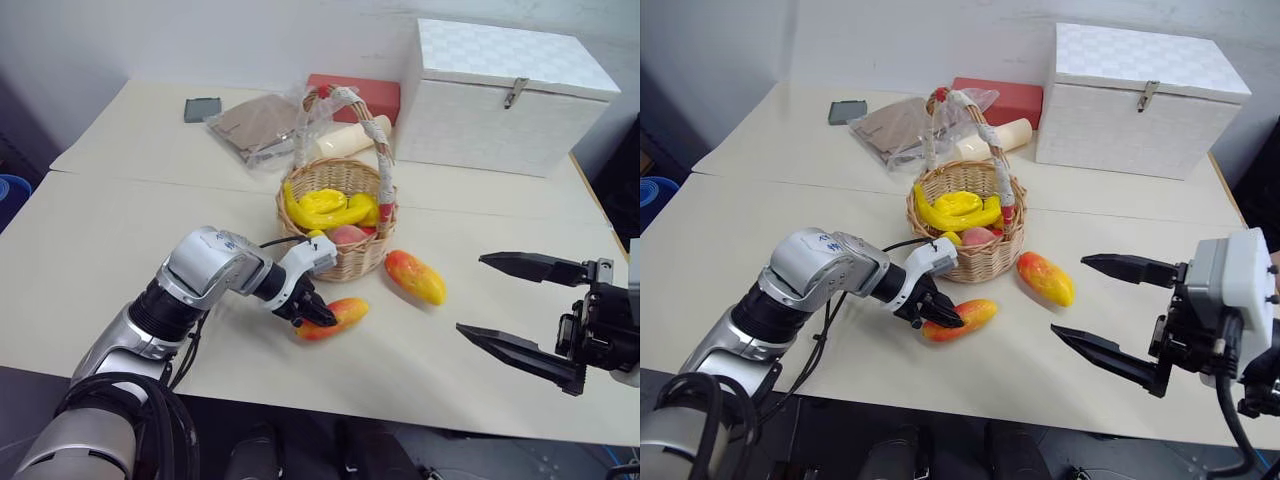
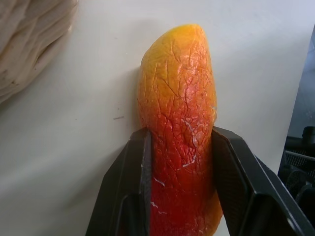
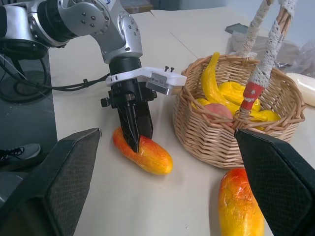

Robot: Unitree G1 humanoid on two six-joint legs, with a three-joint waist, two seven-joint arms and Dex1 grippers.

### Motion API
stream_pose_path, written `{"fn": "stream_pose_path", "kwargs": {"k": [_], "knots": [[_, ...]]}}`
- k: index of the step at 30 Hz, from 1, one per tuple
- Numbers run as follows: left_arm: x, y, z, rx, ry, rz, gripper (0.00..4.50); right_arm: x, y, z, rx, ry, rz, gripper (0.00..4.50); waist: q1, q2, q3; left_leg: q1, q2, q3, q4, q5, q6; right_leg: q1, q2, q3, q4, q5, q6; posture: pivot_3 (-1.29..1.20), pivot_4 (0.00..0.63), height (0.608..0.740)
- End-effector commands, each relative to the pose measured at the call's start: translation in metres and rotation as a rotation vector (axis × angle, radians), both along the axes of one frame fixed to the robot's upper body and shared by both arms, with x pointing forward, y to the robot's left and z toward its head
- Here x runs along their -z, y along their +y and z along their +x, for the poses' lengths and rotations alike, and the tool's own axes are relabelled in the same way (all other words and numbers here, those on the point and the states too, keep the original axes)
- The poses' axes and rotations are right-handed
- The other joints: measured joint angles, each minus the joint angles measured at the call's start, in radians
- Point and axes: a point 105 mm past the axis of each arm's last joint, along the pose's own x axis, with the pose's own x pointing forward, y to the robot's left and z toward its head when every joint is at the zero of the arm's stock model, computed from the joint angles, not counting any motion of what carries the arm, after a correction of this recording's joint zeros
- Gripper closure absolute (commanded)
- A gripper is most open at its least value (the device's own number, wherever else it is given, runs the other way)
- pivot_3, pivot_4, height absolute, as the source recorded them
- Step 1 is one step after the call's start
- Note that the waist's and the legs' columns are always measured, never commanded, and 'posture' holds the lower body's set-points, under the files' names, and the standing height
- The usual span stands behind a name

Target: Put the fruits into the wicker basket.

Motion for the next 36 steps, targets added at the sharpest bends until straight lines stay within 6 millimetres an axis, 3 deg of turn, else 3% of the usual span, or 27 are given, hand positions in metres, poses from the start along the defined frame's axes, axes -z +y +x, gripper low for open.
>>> {"fn": "stream_pose_path", "kwargs": {"k": [1, 6, 9, 10, 15, 18, 22, 25, 29, 34, 36], "knots": [[-0.007, 0.015, -0.006, 0.039, -0.028, 0.027, 3.12, -0.005, 0.002, 0.001, -0.019, -0.031, 0.004, 0.00, -0.005, 0.000, 0.000, 0.000, 0.000, 0.000, -0.001, 0.000, 0.000, 0.000, 0.000, 0.000, 0.000, 0.000, 0.000, 0.00, 0.150, 0.740], [-0.042, 0.042, -0.024, 0.103, -0.042, -0.051, 3.12, -0.005, 0.002, 0.006, -0.034, -0.031, 0.007, 0.00, -0.005, 0.000, 0.000, 0.002, 0.000, 0.000, -0.010, 0.003, -0.005, -0.003, 0.001, 0.000, -0.002, 0.000, -0.002, 0.00, 0.150, 0.740], [-0.075, 0.062, -0.035, 0.153, -0.076, -0.128, 3.12, -0.005, 0.000, 0.011, -0.040, -0.033, 0.009, 0.00, -0.002, 0.000, 0.001, 0.001, 0.000, -0.001, -0.011, 0.004, -0.005, -0.003, 0.001, 0.000, -0.004, 0.000, -0.003, 0.00, 0.150, 0.740], [-0.087, 0.068, -0.031, 0.130, -0.103, -0.158, 3.12, -0.006, 0.001, 0.013, -0.042, -0.035, 0.010, 0.00, -0.002, 0.000, 0.001, 0.001, 0.000, -0.001, -0.012, 0.004, -0.005, -0.003, 0.001, 0.000, -0.005, 0.000, -0.003, 0.00, 0.150, 0.740], [-0.141, 0.081, 0.036, -0.132, -0.304, -0.293, 3.12, -0.007, 0.001, 0.017, -0.059, -0.044, 0.016, 0.00, 0.023, 0.000, 0.001, -0.001, -0.002, -0.002, -0.010, 0.001, 0.001, -0.001, 0.000, -0.002, -0.010, 0.001, -0.001, 0.00, 0.150, 0.740], [-0.164, 0.070, 0.077, -0.213, -0.417, -0.332, 3.12, -0.006, 0.002, 0.021, -0.066, -0.046, 0.015, 0.00, 0.027, 0.000, 0.001, -0.002, -0.004, -0.002, -0.009, 0.001, 0.004, -0.001, -0.002, -0.002, -0.013, 0.002, 0.002, 0.00, 0.150, 0.740], [-0.163, 0.047, 0.109, -0.213, -0.463, -0.303, 3.12, -0.006, 0.002, 0.025, -0.067, -0.059, 0.019, 0.00, 0.026, 0.000, 0.001, -0.005, -0.006, 0.001, -0.008, 0.001, 0.005, -0.003, -0.005, -0.001, -0.015, 0.004, 0.005, 0.00, 0.150, 0.740], [-0.157, 0.030, 0.118, -0.168, -0.453, -0.301, 3.12, -0.006, 0.003, 0.027, -0.063, -0.068, 0.023, 0.00, 0.024, 0.000, 0.001, -0.009, -0.006, 0.003, -0.008, 0.001, 0.004, -0.007, -0.006, -0.001, -0.016, 0.003, 0.005, 0.00, 0.150, 0.740], [-0.156, 0.016, 0.116, -0.110, -0.422, -0.326, 1.86, -0.004, 0.003, 0.027, -0.049, -0.068, 0.032, 0.00, 0.023, 0.000, 0.001, -0.021, -0.005, 0.006, -0.009, 0.002, 0.001, -0.023, -0.005, 0.002, -0.011, 0.003, 0.005, 0.00, 0.150, 0.740], [-0.162, 0.019, 0.109, -0.047, -0.458, -0.370, 0.21, 0.002, -0.005, 0.031, 0.028, -0.059, 0.047, 0.00, 0.024, 0.000, 0.001, -0.020, -0.004, 0.006, -0.008, 0.003, -0.001, -0.024, -0.004, 0.003, -0.009, 0.003, 0.004, 0.00, 0.150, 0.740], [-0.174, 0.025, 0.099, 0.013, -0.512, -0.432, 0.01, 0.007, -0.012, 0.030, 0.073, -0.044, 0.054, 0.00, 0.023, 0.000, 0.001, -0.019, -0.004, 0.007, -0.006, 0.003, 0.000, -0.023, -0.004, 0.004, -0.007, 0.003, 0.004, 0.00, 0.150, 0.740]]}}
